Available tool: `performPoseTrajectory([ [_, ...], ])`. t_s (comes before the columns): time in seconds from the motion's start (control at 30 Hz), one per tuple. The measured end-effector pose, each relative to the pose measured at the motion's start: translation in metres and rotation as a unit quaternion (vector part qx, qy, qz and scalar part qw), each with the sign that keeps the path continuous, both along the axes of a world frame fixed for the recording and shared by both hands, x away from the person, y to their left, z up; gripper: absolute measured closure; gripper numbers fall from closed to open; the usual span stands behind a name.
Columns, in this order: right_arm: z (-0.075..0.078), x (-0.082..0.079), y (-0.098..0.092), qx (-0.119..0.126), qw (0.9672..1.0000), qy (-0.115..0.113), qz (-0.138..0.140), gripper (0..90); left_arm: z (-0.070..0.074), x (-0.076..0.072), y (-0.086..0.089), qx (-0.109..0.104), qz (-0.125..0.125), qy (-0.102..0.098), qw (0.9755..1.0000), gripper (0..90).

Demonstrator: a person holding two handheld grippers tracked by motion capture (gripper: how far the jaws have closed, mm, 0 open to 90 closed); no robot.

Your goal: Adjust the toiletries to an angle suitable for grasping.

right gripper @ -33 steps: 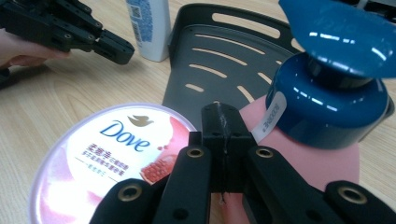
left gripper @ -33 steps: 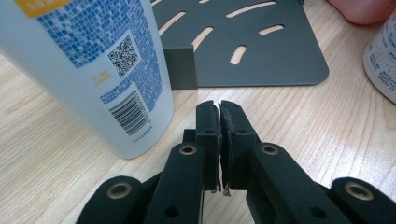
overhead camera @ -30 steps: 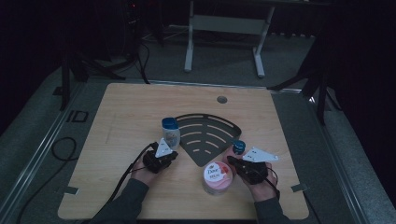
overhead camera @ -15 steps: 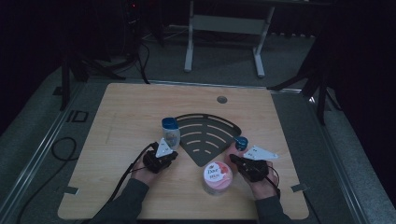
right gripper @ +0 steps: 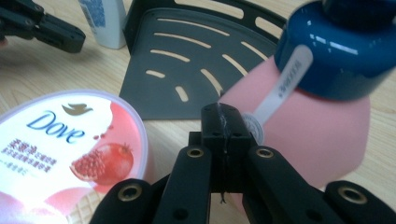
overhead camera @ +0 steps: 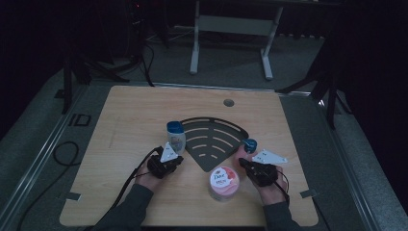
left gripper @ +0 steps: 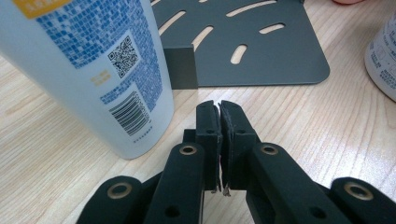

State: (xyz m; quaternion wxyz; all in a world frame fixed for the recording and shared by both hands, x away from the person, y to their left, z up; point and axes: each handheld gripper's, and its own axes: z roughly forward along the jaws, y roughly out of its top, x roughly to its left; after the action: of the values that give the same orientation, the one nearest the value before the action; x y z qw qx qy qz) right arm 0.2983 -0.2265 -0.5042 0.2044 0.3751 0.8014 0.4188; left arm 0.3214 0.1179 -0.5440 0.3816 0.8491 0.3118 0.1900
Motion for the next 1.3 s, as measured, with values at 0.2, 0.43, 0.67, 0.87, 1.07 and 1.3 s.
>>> performPoseTrajectory([
  [0.2, 0.003, 0.004, 0.011, 0.004, 0.9999, -0.010, 0.008, 90.0, 0.000, 0.000, -0.001, 0.000, -0.001, 0.000, 1.0000, 86.5],
  [0.43, 0.000, 0.009, 0.018, 0.005, 0.9999, -0.007, -0.009, 90.0, 0.000, 0.000, 0.000, -0.002, -0.001, 0.000, 1.0000, 86.5],
  [0.67, 0.000, 0.011, 0.016, 0.005, 0.9998, -0.008, -0.020, 90.0, 0.000, 0.000, 0.000, -0.002, -0.001, 0.000, 1.0000, 86.6],
  [0.87, 0.000, 0.015, 0.012, 0.009, 0.9994, -0.007, -0.033, 90.0, 0.000, 0.000, -0.001, -0.002, -0.001, 0.000, 1.0000, 86.6],
  [1.07, 0.000, 0.021, 0.007, 0.012, 0.9994, -0.006, -0.032, 90.0, 0.001, 0.000, -0.001, -0.002, -0.002, -0.001, 1.0000, 86.7],
  [1.3, 0.001, 0.031, -0.007, 0.011, 0.9996, -0.002, -0.024, 90.0, 0.001, 0.000, 0.000, -0.002, -0.002, -0.001, 1.0000, 86.8],
])
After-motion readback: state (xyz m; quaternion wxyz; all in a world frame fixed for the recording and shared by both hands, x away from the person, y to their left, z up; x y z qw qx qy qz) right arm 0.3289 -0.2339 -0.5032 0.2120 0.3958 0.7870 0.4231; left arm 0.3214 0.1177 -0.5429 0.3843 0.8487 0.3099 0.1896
